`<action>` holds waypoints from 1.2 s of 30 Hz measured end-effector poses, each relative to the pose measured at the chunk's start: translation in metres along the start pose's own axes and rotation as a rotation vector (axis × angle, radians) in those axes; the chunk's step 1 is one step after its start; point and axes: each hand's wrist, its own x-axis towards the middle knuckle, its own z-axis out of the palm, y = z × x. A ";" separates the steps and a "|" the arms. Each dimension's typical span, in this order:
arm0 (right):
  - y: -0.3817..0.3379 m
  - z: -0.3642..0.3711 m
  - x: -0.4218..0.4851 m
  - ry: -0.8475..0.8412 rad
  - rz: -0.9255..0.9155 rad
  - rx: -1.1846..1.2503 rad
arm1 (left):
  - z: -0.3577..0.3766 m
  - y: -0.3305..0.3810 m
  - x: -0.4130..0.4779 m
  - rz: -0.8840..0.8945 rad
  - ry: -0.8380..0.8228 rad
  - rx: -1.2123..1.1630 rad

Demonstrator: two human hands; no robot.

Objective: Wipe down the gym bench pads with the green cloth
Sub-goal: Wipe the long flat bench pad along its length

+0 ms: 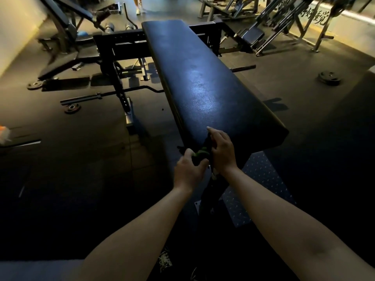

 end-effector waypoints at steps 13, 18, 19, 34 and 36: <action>0.001 -0.012 0.003 -0.105 0.035 0.033 | -0.004 0.018 0.049 -0.053 0.067 -0.218; -0.003 -0.025 0.004 -0.095 0.032 0.080 | 0.007 0.006 0.026 0.096 0.060 -0.044; -0.003 -0.027 0.004 -0.090 0.032 0.085 | 0.005 0.001 0.018 0.165 0.051 0.007; 0.003 -0.039 -0.002 0.046 0.230 0.255 | 0.013 0.027 0.052 0.515 -0.020 0.361; 0.006 -0.041 -0.003 0.050 0.231 0.232 | 0.015 0.016 0.041 0.687 -0.045 0.417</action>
